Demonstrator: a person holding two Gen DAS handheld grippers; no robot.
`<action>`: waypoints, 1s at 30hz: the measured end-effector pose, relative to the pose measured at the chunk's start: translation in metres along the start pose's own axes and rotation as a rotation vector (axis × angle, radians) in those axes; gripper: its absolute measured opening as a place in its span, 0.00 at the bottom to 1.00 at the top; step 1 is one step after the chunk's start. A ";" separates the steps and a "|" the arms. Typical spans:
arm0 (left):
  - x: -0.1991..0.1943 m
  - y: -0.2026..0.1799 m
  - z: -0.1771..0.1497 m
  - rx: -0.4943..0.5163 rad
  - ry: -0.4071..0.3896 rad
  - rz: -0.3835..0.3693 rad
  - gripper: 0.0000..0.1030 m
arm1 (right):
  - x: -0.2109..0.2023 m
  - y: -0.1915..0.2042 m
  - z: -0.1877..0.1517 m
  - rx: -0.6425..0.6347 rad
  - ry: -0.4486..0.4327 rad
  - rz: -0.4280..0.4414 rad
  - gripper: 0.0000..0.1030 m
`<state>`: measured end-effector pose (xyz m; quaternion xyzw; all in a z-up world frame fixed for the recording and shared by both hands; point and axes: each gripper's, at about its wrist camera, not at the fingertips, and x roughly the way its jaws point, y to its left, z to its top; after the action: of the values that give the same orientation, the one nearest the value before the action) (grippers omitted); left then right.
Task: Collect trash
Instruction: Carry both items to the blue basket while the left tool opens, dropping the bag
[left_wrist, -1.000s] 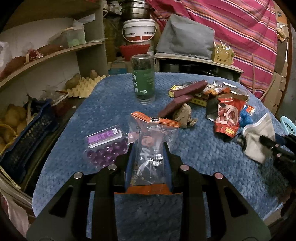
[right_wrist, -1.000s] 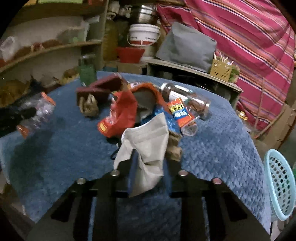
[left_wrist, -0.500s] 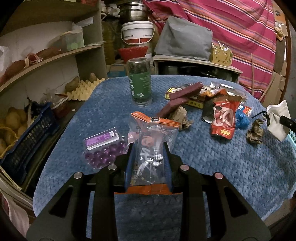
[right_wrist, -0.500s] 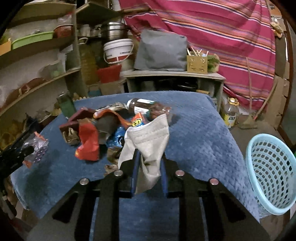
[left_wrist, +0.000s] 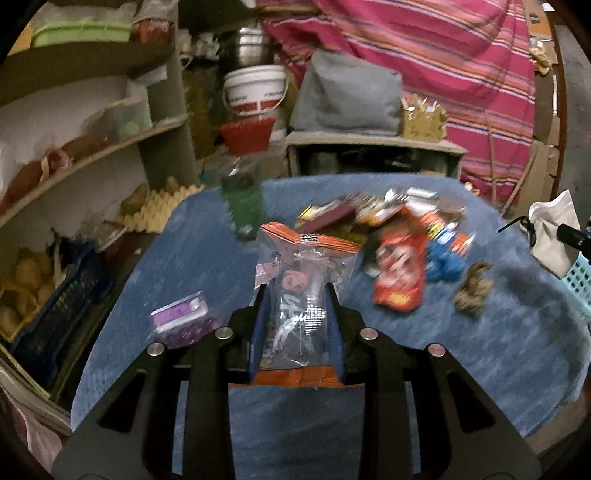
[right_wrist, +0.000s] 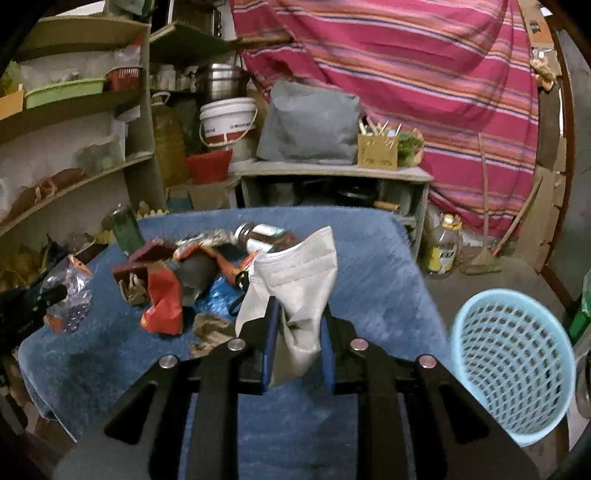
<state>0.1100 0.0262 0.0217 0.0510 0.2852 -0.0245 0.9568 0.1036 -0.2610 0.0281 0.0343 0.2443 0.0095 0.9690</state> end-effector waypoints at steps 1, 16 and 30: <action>-0.002 -0.008 0.005 0.007 -0.009 -0.006 0.27 | -0.004 -0.006 0.003 0.001 -0.006 -0.005 0.21; -0.008 -0.180 0.054 0.124 -0.073 -0.200 0.27 | -0.038 -0.167 0.017 0.120 0.004 -0.184 0.21; 0.026 -0.354 0.031 0.254 0.001 -0.435 0.27 | -0.040 -0.272 -0.028 0.234 0.086 -0.370 0.21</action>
<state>0.1213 -0.3292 0.0035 0.1085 0.2847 -0.2653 0.9148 0.0559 -0.5321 0.0027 0.1006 0.2869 -0.1953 0.9324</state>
